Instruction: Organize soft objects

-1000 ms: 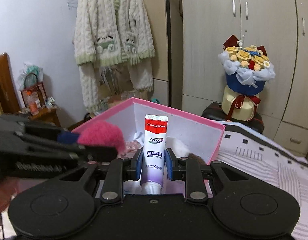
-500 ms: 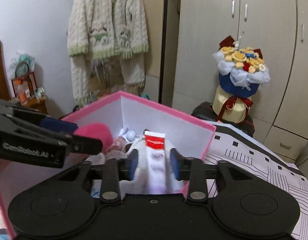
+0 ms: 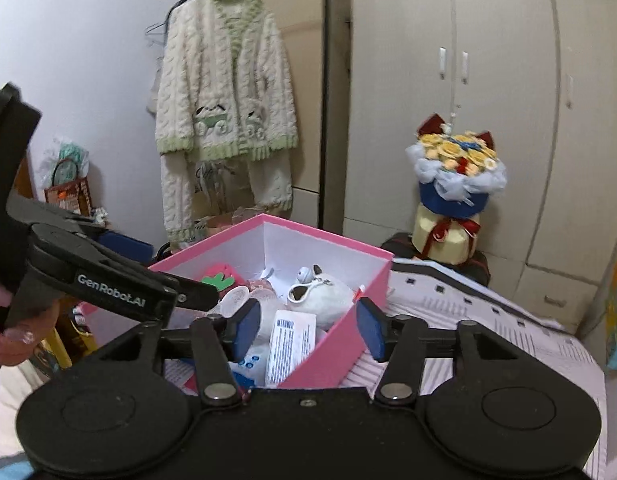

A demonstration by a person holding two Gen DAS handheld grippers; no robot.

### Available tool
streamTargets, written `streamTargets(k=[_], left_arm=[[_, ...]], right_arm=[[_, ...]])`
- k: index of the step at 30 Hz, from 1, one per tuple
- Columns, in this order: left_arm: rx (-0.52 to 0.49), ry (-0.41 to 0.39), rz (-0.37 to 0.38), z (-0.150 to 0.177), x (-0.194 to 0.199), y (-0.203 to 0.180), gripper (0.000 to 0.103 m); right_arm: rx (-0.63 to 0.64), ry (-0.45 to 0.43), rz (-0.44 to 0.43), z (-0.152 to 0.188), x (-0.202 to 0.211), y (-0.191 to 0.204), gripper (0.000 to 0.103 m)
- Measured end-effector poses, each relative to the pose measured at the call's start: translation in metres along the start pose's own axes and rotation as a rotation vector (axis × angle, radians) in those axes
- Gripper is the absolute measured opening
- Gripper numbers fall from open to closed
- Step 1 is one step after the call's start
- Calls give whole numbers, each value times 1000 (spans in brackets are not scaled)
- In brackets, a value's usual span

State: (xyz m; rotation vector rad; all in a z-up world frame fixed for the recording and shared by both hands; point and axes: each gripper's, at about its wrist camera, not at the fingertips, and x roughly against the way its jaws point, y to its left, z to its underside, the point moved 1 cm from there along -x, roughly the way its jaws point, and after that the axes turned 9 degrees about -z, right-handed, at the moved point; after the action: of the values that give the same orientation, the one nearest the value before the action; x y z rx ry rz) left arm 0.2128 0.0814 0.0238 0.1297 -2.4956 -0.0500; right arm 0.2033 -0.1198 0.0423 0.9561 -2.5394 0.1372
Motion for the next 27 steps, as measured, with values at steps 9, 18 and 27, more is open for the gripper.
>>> streamTargets(k=[9, 18, 27], left_arm=[[-40, -34, 1, 8, 75, -9, 98], [-94, -164, 50, 28, 136, -23, 98], [-62, -219, 34, 65, 140, -36, 102]], right_arm=[[-68, -6, 85, 6, 59, 5, 102], [-57, -45, 150, 14, 118, 34, 103], [-151, -112, 382, 47, 151, 46, 103]])
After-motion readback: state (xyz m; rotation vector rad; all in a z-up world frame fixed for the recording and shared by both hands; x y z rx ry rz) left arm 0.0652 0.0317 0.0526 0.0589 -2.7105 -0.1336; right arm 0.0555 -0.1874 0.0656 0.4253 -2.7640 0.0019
